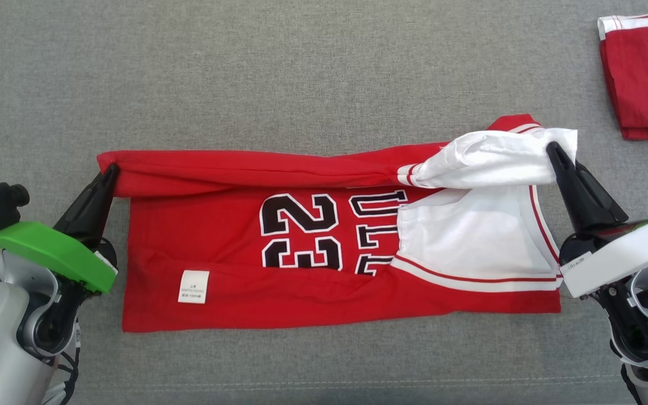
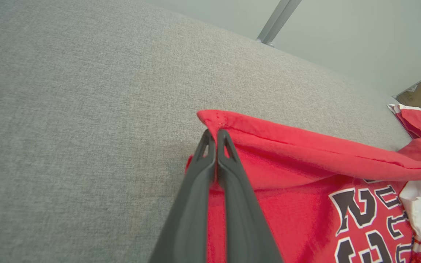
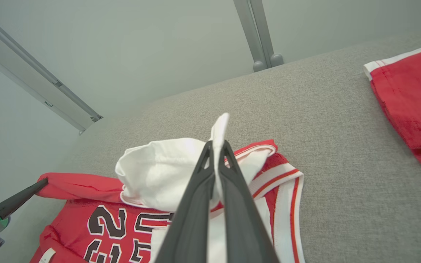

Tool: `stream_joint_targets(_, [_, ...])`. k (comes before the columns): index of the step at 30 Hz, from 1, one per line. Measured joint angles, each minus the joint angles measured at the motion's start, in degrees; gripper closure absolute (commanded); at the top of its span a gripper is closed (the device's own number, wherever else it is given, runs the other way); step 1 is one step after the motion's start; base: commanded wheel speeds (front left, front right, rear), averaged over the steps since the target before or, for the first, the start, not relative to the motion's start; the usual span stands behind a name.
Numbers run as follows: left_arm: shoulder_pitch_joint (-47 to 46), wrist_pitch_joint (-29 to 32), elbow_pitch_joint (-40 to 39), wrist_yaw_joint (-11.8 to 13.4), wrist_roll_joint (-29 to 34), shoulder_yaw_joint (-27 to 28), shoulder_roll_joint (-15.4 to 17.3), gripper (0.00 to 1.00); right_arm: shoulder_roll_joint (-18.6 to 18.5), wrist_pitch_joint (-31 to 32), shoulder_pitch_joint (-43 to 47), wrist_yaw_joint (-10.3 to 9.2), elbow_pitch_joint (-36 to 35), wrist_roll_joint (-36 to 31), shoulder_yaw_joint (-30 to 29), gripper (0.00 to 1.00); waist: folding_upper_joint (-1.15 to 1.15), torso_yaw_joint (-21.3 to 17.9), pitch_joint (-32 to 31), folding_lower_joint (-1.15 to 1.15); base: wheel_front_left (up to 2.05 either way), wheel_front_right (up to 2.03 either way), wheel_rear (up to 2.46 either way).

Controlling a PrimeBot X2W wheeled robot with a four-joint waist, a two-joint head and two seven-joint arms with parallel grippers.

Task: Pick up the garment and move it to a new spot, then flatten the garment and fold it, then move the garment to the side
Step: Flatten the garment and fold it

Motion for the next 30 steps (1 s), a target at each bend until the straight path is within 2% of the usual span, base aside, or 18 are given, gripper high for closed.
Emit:
stream_joint_targets(6, [1.27,-0.51,-0.20,0.00,-0.65,0.01,0.41,1.00,0.12,-0.27,2.09,-0.86,-0.09,0.48,-0.53,1.00,0.00,0.02,0.12,0.00,0.00,0.00,0.00])
stream_joint_targets(25, [3.53,-1.49,-0.02,0.00,-1.49,0.15,2.00,1.00,1.77,-0.20,7.22,-0.75,0.05,1.66,2.66,1.00,0.00,-0.59,1.06,0.00,0.00,0.00,0.00])
stream_joint_targets(26, [3.53,-1.49,-0.05,0.00,-1.49,0.15,2.08,0.98,1.76,-0.20,7.54,-0.75,0.09,1.66,2.75,1.00,0.00,-0.67,1.08,0.00,0.00,0.00,0.00])
stream_joint_targets(27, [3.56,-1.48,-0.09,0.00,-1.49,0.08,2.16,0.90,1.70,-0.19,7.86,-0.75,0.26,1.65,2.90,1.00,0.00,-0.75,1.09,0.00,0.00,0.00,0.00])
stream_joint_targets(28, [3.65,-1.48,-0.11,0.00,-1.51,-0.02,2.21,0.77,1.63,-0.16,8.03,-0.75,0.55,1.64,3.09,0.97,0.00,-0.81,1.10,0.00,0.00,0.00,0.00])
stream_joint_targets(30, [3.98,-1.41,-0.16,0.00,-1.51,-0.47,2.40,0.51,1.22,0.08,8.38,-0.74,1.01,1.43,3.43,0.67,0.00,-0.94,1.08,0.00,0.00,0.00,0.00])
